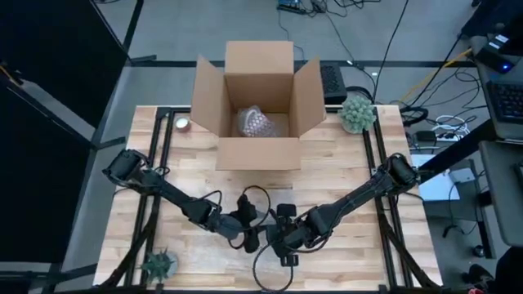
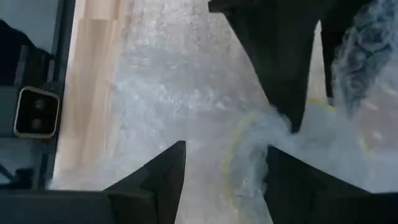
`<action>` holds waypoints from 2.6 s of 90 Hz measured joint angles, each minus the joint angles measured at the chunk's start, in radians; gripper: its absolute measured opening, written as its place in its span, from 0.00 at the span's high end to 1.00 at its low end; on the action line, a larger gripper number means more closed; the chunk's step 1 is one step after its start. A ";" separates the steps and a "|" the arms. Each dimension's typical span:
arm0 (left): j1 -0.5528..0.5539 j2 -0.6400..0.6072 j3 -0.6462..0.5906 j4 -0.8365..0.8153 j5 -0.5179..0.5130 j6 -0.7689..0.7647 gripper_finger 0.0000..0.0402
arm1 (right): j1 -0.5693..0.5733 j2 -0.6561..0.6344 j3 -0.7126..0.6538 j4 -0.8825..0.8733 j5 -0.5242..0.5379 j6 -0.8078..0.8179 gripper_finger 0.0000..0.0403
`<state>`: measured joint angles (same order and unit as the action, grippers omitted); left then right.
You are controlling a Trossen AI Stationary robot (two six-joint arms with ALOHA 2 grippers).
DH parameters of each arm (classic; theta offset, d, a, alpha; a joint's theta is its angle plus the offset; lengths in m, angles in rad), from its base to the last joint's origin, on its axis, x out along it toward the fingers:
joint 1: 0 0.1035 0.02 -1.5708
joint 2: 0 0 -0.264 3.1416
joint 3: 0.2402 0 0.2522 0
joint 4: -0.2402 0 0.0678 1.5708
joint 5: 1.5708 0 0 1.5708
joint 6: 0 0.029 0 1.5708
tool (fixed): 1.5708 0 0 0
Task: Wrap mug
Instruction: Wrap the yellow mug with the bubble wrap
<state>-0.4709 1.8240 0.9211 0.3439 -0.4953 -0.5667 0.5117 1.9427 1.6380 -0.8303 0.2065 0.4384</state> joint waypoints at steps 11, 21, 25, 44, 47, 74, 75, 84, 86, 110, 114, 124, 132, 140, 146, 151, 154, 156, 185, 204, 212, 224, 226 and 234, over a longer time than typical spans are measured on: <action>0.000 0.000 0.000 0.000 0.000 0.000 0.59 | 0.008 0.000 0.074 -0.114 0.002 0.033 0.57; 0.000 0.001 -0.001 0.008 0.000 0.000 0.59 | 0.022 -0.002 0.134 -0.213 0.055 0.052 0.57; 0.000 0.001 -0.001 0.016 0.000 0.001 0.59 | 0.028 -0.002 0.155 -0.261 0.090 0.064 0.57; 0.000 0.002 -0.002 0.024 0.000 0.006 0.59 | 0.042 -0.004 0.207 -0.455 0.190 0.173 0.57; 0.000 0.002 -0.002 0.024 0.000 0.005 0.59 | 0.041 -0.004 0.207 -0.474 0.193 0.186 0.57; 0.000 0.002 -0.002 0.025 0.000 0.005 0.59 | 0.041 -0.006 0.126 -0.598 0.350 0.333 0.58; 0.000 0.002 -0.002 0.025 0.000 0.005 0.59 | 0.041 -0.006 0.120 -0.599 0.350 0.335 0.58; 0.000 0.002 -0.002 0.026 0.000 0.005 0.59 | 0.039 -0.008 0.057 -0.603 0.348 0.361 0.58; 0.000 0.002 -0.002 0.026 0.000 0.005 0.59 | 0.039 -0.012 0.039 -0.601 0.348 0.370 0.58; 0.000 0.002 -0.003 0.033 0.000 0.007 0.59 | 0.053 -0.243 -0.258 -0.599 0.372 0.561 0.58; 0.000 0.003 -0.003 0.033 0.000 0.007 0.59 | 0.054 -0.299 -0.330 -0.532 0.369 0.568 0.58; 0.000 0.003 -0.003 0.035 0.000 0.007 0.59 | 0.051 -0.427 -0.523 -0.273 0.372 0.550 0.58; 0.000 0.003 -0.003 0.037 0.000 0.007 0.59 | 0.037 -0.490 -0.673 0.002 0.369 0.498 0.58; 0.000 0.003 -0.003 0.038 0.000 0.007 0.59 | 0.024 -0.517 -0.782 0.250 0.367 0.442 0.58; 0.000 0.003 -0.003 0.039 0.001 0.007 0.59 | 0.015 -0.519 -0.830 0.394 0.367 0.406 0.58; 0.000 0.003 -0.003 0.039 0.000 0.007 0.59 | 0.009 -0.518 -0.846 0.483 0.366 0.368 0.58; 0.000 0.003 -0.003 0.040 0.000 0.007 0.59 | 0.005 -0.516 -0.846 0.531 0.366 0.348 0.58; 0.000 0.003 -0.003 0.040 0.000 0.007 0.59 | 0.005 -0.516 -0.846 0.563 0.367 0.336 0.58; 0.004 0.003 -0.003 0.043 0.000 0.023 0.59 | 0.004 -0.458 -0.819 0.835 0.266 0.221 0.58; 0.005 0.003 -0.002 0.044 0.000 0.023 0.59 | -0.019 -0.352 -0.624 0.600 0.262 0.201 0.58; 0.005 0.003 -0.002 0.044 0.000 0.023 0.59 | -0.040 -0.283 -0.503 0.412 0.250 0.229 0.58; 0.005 0.003 -0.002 0.044 -0.001 0.023 0.59 | -0.062 -0.179 -0.341 0.210 0.200 0.240 0.58; 0.005 0.003 -0.002 0.044 -0.001 0.023 0.59 | -0.065 -0.164 -0.320 0.190 0.191 0.243 0.58; 0.005 0.003 -0.002 0.044 -0.002 0.023 0.59 | -0.076 -0.105 -0.269 0.136 0.174 0.248 0.58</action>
<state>-0.4660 1.8267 0.9192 0.3884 -0.4975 -0.5434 0.4362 1.8381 1.3689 -0.6945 0.3805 0.6868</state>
